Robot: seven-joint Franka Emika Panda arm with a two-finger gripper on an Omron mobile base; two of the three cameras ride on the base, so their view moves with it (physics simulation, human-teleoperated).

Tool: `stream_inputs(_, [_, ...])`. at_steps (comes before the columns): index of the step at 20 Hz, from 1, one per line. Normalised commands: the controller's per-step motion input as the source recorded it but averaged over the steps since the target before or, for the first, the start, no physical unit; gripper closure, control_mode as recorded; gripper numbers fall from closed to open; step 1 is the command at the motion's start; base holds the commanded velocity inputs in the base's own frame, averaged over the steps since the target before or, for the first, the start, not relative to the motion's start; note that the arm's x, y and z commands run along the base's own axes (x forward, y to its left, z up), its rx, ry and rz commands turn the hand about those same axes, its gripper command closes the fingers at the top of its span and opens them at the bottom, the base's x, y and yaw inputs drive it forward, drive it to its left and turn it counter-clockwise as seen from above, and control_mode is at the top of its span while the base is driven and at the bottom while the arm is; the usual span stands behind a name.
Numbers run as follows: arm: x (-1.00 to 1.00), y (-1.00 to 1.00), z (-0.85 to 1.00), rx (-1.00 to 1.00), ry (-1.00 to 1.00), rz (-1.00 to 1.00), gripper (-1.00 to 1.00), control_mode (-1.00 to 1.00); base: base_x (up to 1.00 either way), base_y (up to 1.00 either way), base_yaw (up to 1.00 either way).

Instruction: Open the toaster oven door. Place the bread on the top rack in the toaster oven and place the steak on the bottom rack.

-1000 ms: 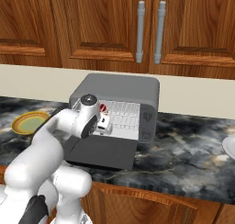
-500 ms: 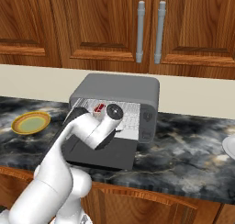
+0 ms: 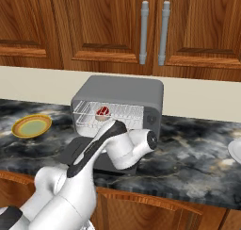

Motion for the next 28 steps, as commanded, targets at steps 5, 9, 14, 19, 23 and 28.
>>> stream_inputs(5, [0.07,-0.25,0.01,0.16,-0.13,0.1,-1.0,-1.0,0.0,0.0,0.0])
stream_inputs(9, [-0.01,-0.11,0.18,0.15,-0.18,0.05,-1.0,-1.0,0.0,0.0,0.0])
stream_inputs(14, [0.25,-0.03,0.15,0.12,-0.13,0.0,-1.0,-1.0,0.0,0.0,0.0])
stream_inputs(19, [0.27,0.09,0.0,0.06,-0.04,-0.06,-1.0,-1.0,0.0,0.0,0.0])
stream_inputs(23, [0.17,0.01,0.08,0.0,-0.04,-0.16,-1.0,-1.0,0.0,0.0,0.0])
stream_inputs(28, [0.1,0.02,0.17,0.0,-0.07,-0.3,-1.0,-1.0,0.0,0.0,0.0])
